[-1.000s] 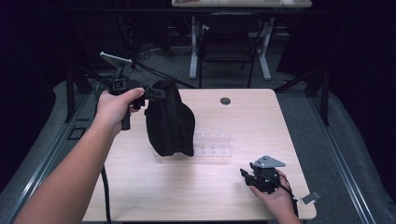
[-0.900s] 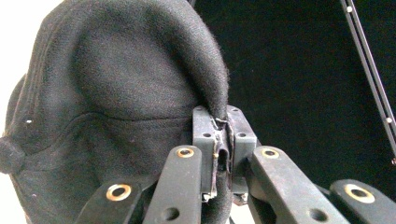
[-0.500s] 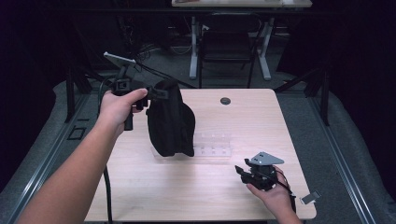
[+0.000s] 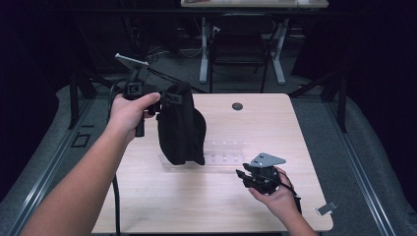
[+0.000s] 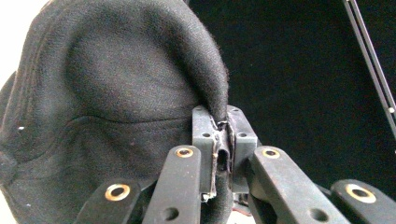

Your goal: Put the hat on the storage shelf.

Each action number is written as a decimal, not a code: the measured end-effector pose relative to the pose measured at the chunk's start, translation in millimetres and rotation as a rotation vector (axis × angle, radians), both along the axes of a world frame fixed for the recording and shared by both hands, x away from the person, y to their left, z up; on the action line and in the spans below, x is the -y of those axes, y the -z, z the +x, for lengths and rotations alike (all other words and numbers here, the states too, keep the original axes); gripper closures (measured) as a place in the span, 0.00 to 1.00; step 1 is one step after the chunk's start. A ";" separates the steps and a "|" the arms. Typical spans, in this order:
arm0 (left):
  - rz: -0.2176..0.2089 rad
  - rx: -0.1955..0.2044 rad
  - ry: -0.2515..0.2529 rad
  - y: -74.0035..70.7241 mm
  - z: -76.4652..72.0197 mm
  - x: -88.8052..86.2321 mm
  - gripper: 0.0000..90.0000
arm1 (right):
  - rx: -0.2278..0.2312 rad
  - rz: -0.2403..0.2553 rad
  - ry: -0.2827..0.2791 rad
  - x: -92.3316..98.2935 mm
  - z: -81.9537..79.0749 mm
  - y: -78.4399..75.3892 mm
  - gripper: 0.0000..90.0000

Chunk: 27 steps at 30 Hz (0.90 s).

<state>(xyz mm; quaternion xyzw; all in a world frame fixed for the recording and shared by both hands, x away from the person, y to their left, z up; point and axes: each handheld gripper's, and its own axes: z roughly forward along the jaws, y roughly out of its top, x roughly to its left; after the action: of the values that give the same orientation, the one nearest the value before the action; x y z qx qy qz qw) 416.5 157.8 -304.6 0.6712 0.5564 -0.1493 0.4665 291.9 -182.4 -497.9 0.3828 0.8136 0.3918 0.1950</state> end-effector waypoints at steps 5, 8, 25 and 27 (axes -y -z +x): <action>0.003 -0.002 -0.002 -0.8 0.3 3.6 0.94 | -0.002 0.020 -0.030 -9.8 4.8 -7.2 0.77; 0.000 0.000 -0.003 -0.7 0.6 4.8 0.94 | 0.005 0.019 -0.044 -16.4 6.7 -11.0 0.79; 0.008 0.005 -0.008 -1.5 1.6 7.8 0.94 | 0.011 0.006 -0.140 -54.7 11.7 -21.9 0.88; 0.004 0.010 -0.003 -1.0 1.8 8.3 0.94 | 0.010 0.004 -0.151 -59.0 11.9 -23.5 0.88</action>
<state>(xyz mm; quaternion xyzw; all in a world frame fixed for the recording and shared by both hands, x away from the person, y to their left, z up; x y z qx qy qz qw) 418.3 149.5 -303.7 0.6721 0.5554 -0.1442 0.4680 303.8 -123.4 -474.4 0.3187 0.8384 0.4089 0.1683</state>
